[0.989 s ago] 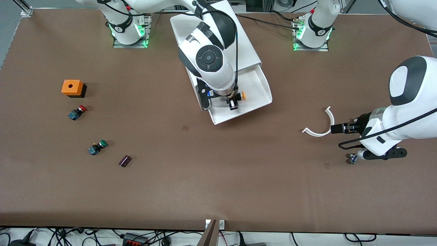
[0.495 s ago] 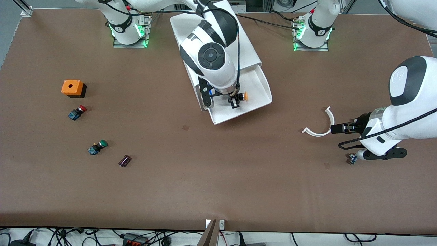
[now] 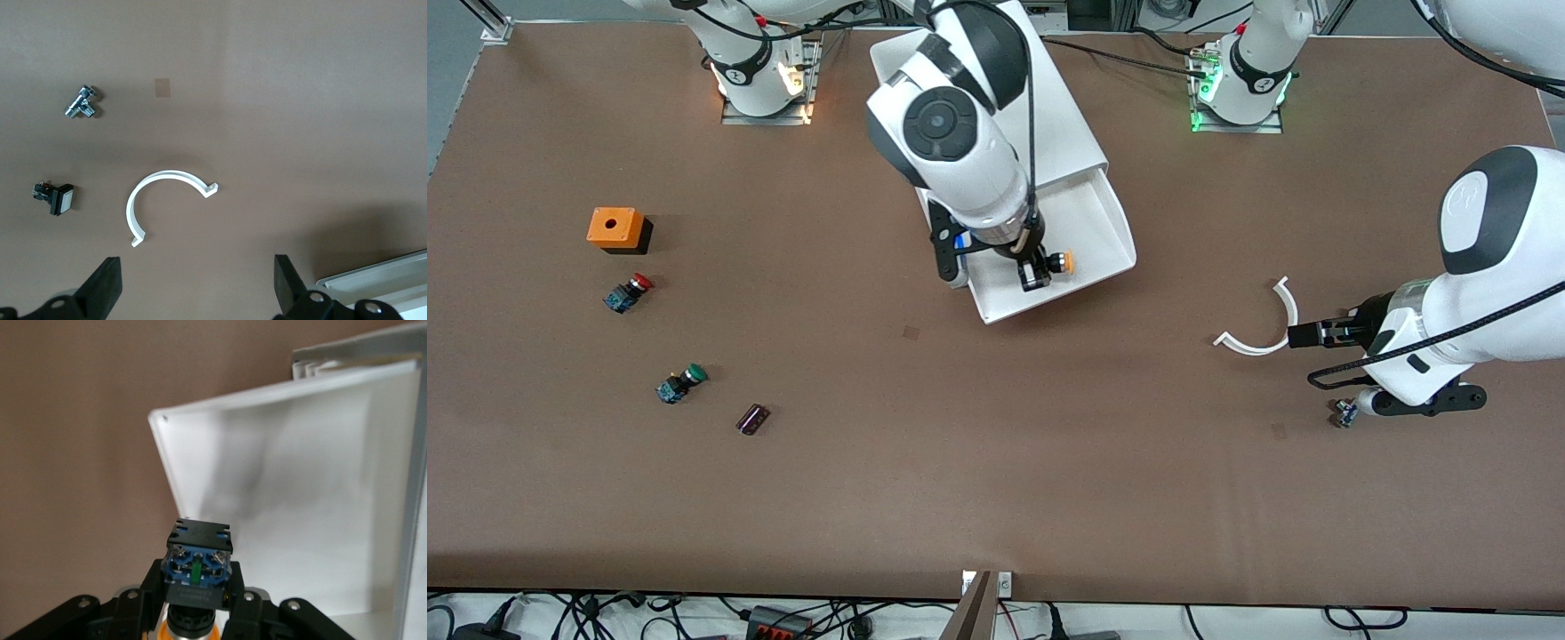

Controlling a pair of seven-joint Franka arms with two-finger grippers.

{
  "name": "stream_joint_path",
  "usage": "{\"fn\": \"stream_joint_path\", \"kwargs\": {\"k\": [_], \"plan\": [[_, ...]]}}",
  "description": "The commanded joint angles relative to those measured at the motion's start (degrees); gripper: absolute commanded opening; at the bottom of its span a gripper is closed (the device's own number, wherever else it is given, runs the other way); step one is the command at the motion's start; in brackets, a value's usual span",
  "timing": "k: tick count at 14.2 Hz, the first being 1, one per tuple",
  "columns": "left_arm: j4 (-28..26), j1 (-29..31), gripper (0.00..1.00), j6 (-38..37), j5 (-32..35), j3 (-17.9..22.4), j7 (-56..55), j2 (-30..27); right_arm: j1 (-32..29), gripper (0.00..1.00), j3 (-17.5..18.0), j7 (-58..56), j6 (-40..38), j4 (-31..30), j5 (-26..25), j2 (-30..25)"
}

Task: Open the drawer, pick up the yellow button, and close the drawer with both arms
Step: 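Carry the button with the right gripper while the left gripper pushes the drawer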

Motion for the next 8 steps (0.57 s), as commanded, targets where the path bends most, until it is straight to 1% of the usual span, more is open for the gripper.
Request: {"fn": "stream_joint_path", "kwargs": {"k": [1, 3, 4, 5, 6, 8], "plan": [[1.5, -0.8, 1.00, -0.2, 0.4, -0.9, -6.4, 0.6, -3.5, 0.02, 0.1, -6.7, -1.4, 0.4, 1.1, -2.3], [1.5, -2.3, 1.00, 0.0, -2.3, -1.0, -12.6, 0.9, -5.8, 0.00, 0.2, -15.9, -2.5, 0.0, 0.9, -2.9], [1.4, -3.4, 1.00, 0.1, -3.1, -1.0, -15.1, 1.1, -6.5, 0.00, 0.1, -21.6, -4.7, 0.0, 0.4, -2.9], [1.4, -4.9, 1.00, 2.0, -3.2, -1.0, -18.3, 1.1, -7.5, 0.00, 0.1, -27.4, -7.3, -0.2, 0.4, -2.9], [0.7, -6.2, 1.00, 3.7, -3.2, -1.0, -21.5, 1.1, -8.7, 0.00, 0.1, -33.4, -10.3, -0.6, 0.3, -3.0], [-2.3, -10.1, 1.00, 7.1, -3.1, -1.0, -29.4, 1.0, -11.6, 0.00, 0.1, -42.2, -14.0, -0.8, 0.2, -3.1]]}}
